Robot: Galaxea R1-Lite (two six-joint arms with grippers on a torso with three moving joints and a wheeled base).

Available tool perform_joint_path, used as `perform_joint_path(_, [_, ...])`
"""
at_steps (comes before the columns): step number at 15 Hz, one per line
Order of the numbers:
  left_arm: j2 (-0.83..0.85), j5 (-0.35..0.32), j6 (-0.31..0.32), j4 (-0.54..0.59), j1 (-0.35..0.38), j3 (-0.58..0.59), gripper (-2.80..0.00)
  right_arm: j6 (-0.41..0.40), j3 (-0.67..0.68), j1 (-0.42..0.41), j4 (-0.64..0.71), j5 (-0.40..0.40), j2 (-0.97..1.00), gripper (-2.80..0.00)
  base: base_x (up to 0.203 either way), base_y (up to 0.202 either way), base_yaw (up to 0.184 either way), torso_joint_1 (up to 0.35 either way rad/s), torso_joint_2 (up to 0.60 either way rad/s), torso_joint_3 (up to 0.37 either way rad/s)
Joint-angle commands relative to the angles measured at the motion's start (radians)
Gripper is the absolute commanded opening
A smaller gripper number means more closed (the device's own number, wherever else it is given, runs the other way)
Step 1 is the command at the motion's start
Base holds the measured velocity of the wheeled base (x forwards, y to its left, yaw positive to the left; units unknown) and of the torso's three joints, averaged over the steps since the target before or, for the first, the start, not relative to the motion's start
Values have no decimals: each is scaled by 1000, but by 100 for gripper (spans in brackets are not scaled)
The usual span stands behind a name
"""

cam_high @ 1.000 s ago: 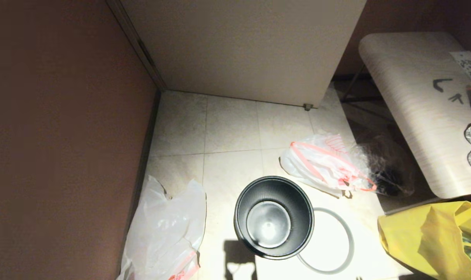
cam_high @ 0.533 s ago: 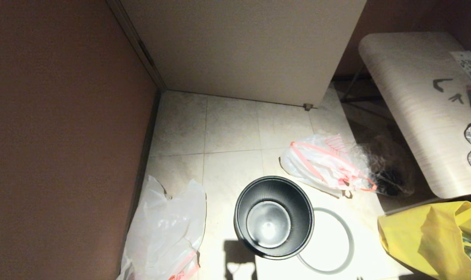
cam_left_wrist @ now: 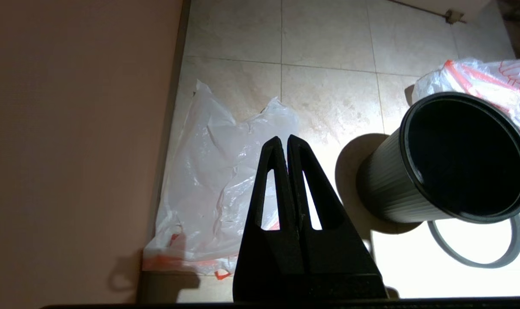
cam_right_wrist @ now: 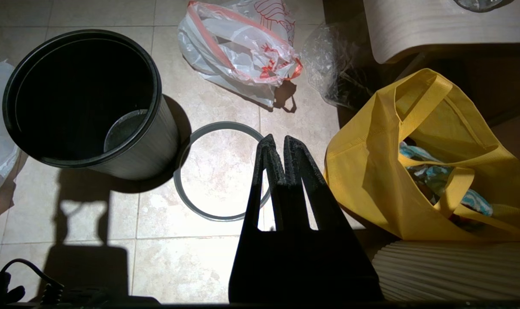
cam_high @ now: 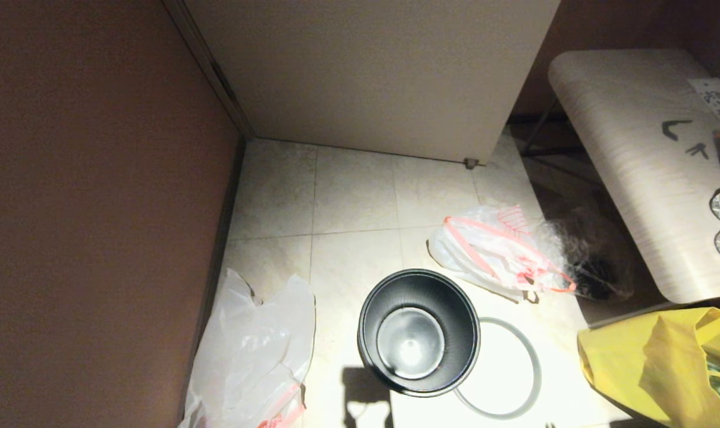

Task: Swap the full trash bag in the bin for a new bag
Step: Pick up a new trash bag

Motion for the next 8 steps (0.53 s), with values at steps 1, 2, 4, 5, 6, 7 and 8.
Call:
perform_joint_path(1, [1, -2, 15, 4, 0, -1, -280, -1, 0, 0, 0, 1, 2, -280, 0, 0, 0, 0, 0, 0])
perform_joint_path(2, [3, -13, 86, 7, 0, -8, -280, -1, 0, 0, 0, 1, 2, -280, 0, 0, 0, 0, 0, 0])
perform_joint_path(4, [75, -82, 172, 10, 1, -75, -280, -1, 0, 0, 0, 1, 2, -280, 0, 0, 0, 0, 0, 0])
perform_joint_path(5, [157, -129, 194, 11, 3, -114, -280, -1, 0, 0, 0, 1, 2, -280, 0, 0, 0, 0, 0, 0])
perform_joint_path(6, [263, -165, 224, 11, 10, -149, -280, -1, -1, 0, 0, 1, 2, -280, 0, 0, 0, 0, 0, 0])
perform_joint_path(7, [381, -191, 262, 11, 17, -178, -280, -1, 0, 0, 0, 1, 2, -280, 0, 0, 0, 0, 0, 0])
perform_joint_path(8, [509, -211, 306, 10, 21, -201, -280, -1, 0, 0, 0, 1, 2, -280, 0, 0, 0, 0, 0, 0])
